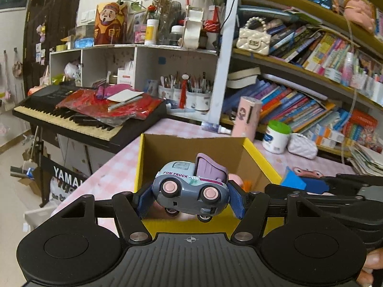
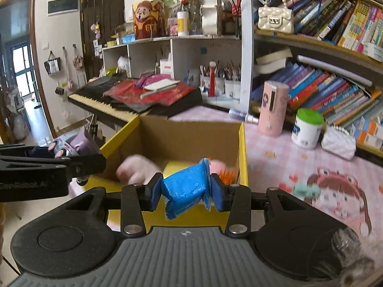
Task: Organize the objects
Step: 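Lower the truck with the left tool while the right tool lowers the block into the box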
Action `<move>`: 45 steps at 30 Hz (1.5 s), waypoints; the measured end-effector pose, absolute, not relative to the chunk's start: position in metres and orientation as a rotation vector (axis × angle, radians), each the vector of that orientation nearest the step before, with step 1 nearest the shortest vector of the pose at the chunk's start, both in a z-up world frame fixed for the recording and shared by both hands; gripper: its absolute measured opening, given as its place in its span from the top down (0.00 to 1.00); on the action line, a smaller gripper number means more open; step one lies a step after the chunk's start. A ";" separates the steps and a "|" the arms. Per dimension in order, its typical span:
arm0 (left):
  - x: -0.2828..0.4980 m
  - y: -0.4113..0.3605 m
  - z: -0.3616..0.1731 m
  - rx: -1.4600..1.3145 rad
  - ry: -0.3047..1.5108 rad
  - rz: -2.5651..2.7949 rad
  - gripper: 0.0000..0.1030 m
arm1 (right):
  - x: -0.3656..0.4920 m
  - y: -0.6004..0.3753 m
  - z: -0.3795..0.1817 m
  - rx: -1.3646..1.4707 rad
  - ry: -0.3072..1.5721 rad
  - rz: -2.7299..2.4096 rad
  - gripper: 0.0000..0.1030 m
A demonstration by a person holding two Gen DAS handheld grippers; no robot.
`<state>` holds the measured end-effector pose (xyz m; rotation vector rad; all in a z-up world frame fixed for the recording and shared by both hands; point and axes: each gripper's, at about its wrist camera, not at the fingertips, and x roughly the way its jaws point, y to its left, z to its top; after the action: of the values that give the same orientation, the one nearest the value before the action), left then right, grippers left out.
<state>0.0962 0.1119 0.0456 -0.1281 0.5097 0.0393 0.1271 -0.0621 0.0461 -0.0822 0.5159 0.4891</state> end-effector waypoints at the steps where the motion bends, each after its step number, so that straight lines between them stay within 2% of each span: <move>1: 0.102 0.112 0.044 -0.125 0.517 0.048 0.38 | 0.135 -0.062 0.047 -0.088 0.513 0.493 0.61; 10: 0.149 0.102 0.014 -0.034 0.622 0.115 0.38 | 0.182 -0.057 0.034 -0.152 0.545 0.531 0.61; 24: 0.160 0.091 -0.006 0.023 0.677 0.135 0.39 | 0.213 -0.047 0.006 -0.213 0.631 0.598 0.61; 35: 0.135 0.095 0.013 -0.008 0.551 0.167 0.22 | 0.224 -0.040 -0.004 -0.225 0.684 0.615 0.61; 45: 0.116 0.100 0.018 -0.038 0.548 0.185 0.17 | 0.230 -0.028 -0.006 -0.261 0.688 0.580 0.59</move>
<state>0.1164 0.0995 0.0184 -0.0379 0.5478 0.1854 0.2299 -0.0280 -0.0059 -0.2612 0.6879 0.5801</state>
